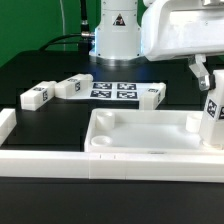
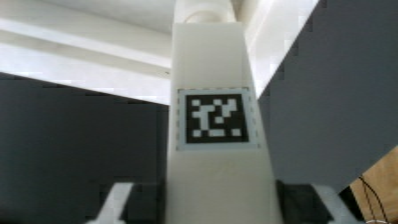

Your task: Assemble desk

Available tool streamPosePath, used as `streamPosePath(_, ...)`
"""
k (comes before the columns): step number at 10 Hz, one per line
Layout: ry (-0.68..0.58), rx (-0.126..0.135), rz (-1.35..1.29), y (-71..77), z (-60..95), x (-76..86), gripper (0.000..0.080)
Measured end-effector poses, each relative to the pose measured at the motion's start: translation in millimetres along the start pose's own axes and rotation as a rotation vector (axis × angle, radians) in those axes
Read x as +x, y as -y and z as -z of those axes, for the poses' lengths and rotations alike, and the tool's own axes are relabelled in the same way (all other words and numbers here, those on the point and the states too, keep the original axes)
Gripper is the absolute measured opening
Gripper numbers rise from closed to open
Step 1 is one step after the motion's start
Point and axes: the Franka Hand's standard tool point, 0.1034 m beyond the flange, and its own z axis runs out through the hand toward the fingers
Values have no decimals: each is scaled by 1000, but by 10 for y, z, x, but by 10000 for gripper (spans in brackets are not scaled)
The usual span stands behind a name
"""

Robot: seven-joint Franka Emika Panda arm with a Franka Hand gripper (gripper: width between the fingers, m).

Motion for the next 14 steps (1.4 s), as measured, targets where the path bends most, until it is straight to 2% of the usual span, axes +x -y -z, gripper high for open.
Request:
streamPosePath(1, 0, 0, 0, 0, -1, -1, 389)
streamPosePath(2, 0, 0, 0, 0, -1, -1, 529)
streamPosePath(3, 0, 0, 0, 0, -1, -1, 611)
streamPosePath(4, 1, 0, 4, 2, 14, 9, 611)
streamPosePath(5, -5, -1, 10, 9, 70, 52, 642)
streamPosePath(8, 9, -4, 19, -42, 231, 169, 648)
streamPosePath(10, 22, -5, 13, -89, 248, 227, 649)
streamPosePath(13, 49, 0, -1, -63, 220, 196, 649)
streamPosePath(14, 60, -4, -28, -71, 181, 134, 649)
